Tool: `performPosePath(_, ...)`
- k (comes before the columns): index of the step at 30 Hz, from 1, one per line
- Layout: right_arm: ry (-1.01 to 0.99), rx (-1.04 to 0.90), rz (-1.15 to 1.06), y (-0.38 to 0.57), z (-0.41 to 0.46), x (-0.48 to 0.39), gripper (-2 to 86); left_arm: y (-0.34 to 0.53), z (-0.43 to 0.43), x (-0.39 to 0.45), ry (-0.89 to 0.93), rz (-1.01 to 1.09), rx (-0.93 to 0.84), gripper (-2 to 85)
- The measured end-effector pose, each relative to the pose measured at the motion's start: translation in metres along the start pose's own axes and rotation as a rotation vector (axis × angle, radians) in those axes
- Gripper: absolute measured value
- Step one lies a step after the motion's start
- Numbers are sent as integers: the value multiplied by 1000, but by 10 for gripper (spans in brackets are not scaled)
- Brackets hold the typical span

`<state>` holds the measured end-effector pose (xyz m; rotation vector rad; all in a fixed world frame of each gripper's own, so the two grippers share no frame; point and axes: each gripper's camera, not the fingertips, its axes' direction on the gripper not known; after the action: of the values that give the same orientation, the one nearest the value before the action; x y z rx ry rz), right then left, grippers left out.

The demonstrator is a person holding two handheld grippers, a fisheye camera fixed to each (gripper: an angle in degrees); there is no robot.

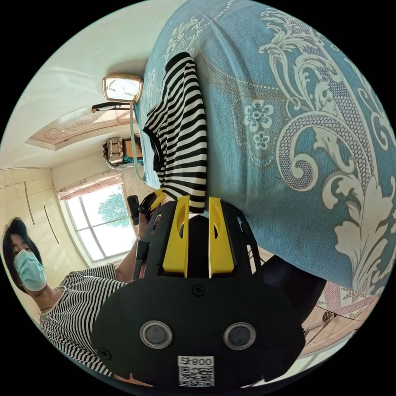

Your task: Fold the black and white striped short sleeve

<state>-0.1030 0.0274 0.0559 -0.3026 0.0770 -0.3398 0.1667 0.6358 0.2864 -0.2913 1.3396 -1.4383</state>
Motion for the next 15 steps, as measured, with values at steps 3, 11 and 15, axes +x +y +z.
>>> performPosePath(3,-22,3,15,9,-6,7,81,0,3,-8,26,-30,-8,75)
performPosePath(11,-45,7,30,23,-12,17,67,-20,27,-10,29,-30,-58,55)
performPosePath(15,-23,-3,32,28,-15,19,50,-25,36,-13,42,-44,-65,41)
